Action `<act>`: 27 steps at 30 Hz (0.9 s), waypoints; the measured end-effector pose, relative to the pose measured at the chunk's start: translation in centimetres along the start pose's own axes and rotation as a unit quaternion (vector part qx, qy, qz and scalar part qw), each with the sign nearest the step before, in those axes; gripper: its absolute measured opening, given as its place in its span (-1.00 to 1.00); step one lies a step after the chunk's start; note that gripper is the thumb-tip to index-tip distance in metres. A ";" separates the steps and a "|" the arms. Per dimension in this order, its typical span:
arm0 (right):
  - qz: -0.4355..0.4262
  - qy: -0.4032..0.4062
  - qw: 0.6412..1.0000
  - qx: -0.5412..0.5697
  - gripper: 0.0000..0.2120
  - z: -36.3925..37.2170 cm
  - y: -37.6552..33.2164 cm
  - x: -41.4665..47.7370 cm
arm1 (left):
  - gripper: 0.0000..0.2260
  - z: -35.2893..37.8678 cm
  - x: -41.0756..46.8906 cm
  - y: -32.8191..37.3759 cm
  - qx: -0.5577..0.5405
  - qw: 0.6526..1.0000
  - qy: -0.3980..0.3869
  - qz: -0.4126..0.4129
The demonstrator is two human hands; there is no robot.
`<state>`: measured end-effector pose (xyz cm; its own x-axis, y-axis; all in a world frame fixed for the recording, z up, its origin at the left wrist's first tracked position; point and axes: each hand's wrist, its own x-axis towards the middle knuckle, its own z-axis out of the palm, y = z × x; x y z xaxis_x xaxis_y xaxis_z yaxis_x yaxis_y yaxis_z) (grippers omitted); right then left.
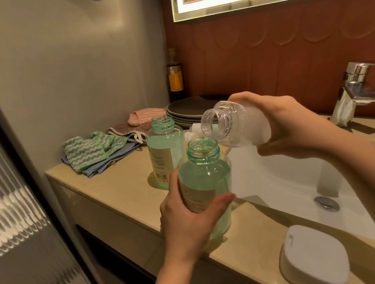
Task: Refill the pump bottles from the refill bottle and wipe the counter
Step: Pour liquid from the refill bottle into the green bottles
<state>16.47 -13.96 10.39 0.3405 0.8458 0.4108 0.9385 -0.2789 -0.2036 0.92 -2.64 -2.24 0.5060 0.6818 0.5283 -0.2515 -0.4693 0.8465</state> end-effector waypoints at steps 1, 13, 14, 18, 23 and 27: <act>-0.003 0.004 1.000 0.001 -0.09 0.0 0.0 0.0 | -0.32 0.0 0.0 -0.1 0.003 1.000 -0.001 0.000; -0.031 0.053 0.998 -0.018 -0.14 0.0 -0.1 0.0 | -0.31 0.0 0.0 -0.4 0.024 1.000 -0.015 -0.012; -0.033 0.057 0.998 -0.022 -0.14 -0.1 -0.2 0.0 | -0.32 0.0 0.0 -0.4 0.025 0.999 -0.019 -0.014; -0.041 0.068 0.996 -0.047 -0.16 -0.2 -0.2 0.0 | -0.32 0.0 0.1 -0.4 0.031 0.999 -0.022 -0.013; -0.062 0.082 0.991 -0.085 -0.20 -0.4 -0.4 0.0 | -0.32 0.0 0.0 -0.4 0.034 0.999 -0.028 -0.016; -0.078 0.093 0.988 -0.094 -0.22 -0.5 -0.5 0.1 | -0.34 -0.1 0.1 -0.3 0.036 0.999 -0.030 -0.019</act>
<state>16.07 -14.01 10.97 0.1797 0.7917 0.5839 0.9686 -0.2462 0.0358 0.96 -2.38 -2.47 0.5630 0.6664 0.4889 -0.1725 -0.4838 0.8580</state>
